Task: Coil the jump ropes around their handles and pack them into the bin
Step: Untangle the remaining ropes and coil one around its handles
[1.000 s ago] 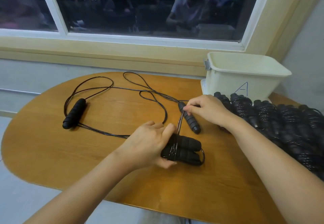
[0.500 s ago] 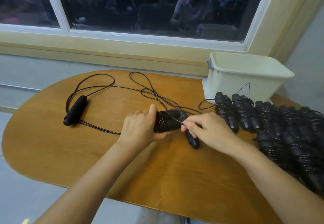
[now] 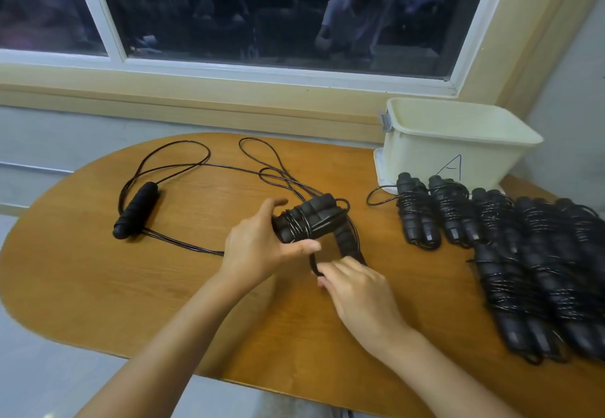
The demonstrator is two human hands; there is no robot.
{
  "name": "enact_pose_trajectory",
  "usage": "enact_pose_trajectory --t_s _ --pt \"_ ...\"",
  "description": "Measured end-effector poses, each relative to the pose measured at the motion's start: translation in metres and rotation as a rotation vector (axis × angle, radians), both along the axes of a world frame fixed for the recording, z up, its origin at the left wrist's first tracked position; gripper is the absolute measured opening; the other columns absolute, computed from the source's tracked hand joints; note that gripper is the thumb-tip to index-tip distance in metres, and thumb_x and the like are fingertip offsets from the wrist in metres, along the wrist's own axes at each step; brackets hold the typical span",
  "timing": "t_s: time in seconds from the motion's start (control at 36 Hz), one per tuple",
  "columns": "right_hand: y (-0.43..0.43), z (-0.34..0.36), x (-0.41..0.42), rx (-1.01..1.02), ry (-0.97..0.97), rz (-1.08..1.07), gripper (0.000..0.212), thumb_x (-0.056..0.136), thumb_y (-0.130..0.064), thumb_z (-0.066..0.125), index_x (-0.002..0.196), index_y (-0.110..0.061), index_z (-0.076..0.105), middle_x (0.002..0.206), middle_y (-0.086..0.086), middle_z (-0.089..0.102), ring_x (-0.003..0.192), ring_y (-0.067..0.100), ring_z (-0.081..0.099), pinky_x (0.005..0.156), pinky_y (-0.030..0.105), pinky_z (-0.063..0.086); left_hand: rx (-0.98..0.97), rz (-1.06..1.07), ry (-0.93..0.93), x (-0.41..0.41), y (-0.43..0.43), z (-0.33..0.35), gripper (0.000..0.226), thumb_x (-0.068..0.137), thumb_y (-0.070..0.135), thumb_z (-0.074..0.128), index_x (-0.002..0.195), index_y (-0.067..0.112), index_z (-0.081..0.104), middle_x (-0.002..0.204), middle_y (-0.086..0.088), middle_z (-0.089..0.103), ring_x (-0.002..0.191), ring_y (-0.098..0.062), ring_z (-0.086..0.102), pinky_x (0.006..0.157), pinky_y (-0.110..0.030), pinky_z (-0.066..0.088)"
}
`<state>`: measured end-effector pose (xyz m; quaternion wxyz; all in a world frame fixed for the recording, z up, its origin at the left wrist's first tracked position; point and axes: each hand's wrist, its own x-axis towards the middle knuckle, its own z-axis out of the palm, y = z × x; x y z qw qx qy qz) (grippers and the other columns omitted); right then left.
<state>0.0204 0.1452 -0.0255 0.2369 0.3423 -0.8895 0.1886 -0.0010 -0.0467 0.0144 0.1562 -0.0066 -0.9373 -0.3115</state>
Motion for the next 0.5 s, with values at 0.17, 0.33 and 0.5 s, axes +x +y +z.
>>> enact_pose_trajectory --t_s 0.17,0.33,0.5 --pt "0.014 -0.009 -0.009 -0.018 -0.197 0.138 0.032 0.096 -0.028 0.051 0.111 -0.011 0.073 0.1 -0.006 0.069 0.103 0.007 0.057 0.085 0.015 0.048 -0.164 0.052 -0.05 0.011 -0.011 -0.013 0.087 0.052 0.089 0.04 0.117 0.034 0.063 0.082 0.018 0.064 0.077 -0.007 0.065 0.059 -0.024 0.051" --pt "0.03 0.026 -0.052 -0.389 -0.369 -0.265 0.025 0.097 -0.019 0.059 0.119 -0.01 0.067 0.107 -0.001 0.068 0.101 0.013 0.062 0.081 0.011 0.042 -0.198 0.1 -0.11 0.017 -0.031 -0.019 0.072 0.067 0.075 0.066 0.122 0.03 0.06 0.085 0.017 0.059 0.076 -0.006 0.06 0.054 -0.019 0.045" --pt "0.021 0.023 -0.101 -0.186 -0.787 -0.45 0.046 0.088 -0.059 0.061 0.104 -0.017 0.067 0.101 0.0 0.068 0.09 0.015 0.064 0.08 0.031 0.054 -0.156 0.126 -0.142 0.01 -0.034 -0.025 0.068 0.07 0.072 0.067 0.124 0.031 0.059 0.087 0.017 0.059 0.08 -0.008 0.062 0.061 -0.024 0.05"
